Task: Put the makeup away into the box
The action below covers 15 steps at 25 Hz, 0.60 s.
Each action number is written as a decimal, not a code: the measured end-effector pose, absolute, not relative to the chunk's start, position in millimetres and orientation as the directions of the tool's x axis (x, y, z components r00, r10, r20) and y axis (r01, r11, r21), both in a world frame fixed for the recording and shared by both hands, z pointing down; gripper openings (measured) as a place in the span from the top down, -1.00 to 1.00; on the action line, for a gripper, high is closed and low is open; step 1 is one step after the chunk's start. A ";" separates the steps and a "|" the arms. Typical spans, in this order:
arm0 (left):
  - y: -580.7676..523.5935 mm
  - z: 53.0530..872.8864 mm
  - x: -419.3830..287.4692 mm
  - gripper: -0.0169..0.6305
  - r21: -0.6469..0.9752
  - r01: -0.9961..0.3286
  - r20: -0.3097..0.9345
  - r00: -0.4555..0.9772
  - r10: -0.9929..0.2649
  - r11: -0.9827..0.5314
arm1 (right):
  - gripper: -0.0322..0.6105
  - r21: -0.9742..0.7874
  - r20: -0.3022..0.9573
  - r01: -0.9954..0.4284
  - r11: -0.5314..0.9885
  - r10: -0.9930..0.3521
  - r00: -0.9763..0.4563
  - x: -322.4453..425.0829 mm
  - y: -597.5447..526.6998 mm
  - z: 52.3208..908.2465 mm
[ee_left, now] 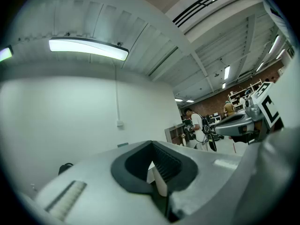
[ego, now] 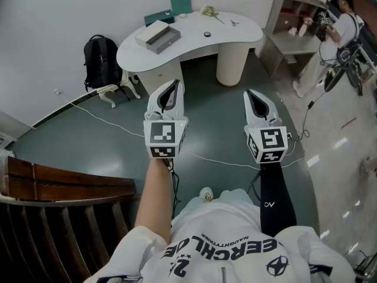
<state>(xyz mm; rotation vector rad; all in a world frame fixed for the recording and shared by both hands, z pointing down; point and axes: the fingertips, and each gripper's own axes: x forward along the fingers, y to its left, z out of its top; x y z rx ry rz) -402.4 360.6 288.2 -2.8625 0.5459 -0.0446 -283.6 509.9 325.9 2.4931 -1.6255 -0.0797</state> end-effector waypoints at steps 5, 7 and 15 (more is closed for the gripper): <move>362.0 283.5 -404.1 0.94 -0.224 -0.360 -0.026 0.931 -0.364 -0.906 | 0.80 0.166 0.047 -0.905 -0.393 -0.913 0.405 -286.0 509.2 326.2; 362.4 285.5 -405.2 0.94 -0.225 -0.358 -0.023 0.932 -0.362 -0.906 | 0.80 0.165 0.048 -0.906 -0.390 -0.914 0.403 -286.9 508.7 327.2; 363.7 288.0 -412.1 0.94 -0.222 -0.362 -0.027 0.930 -0.366 -0.905 | 0.80 0.162 0.040 -0.906 -0.392 -0.915 0.402 -291.3 509.2 329.7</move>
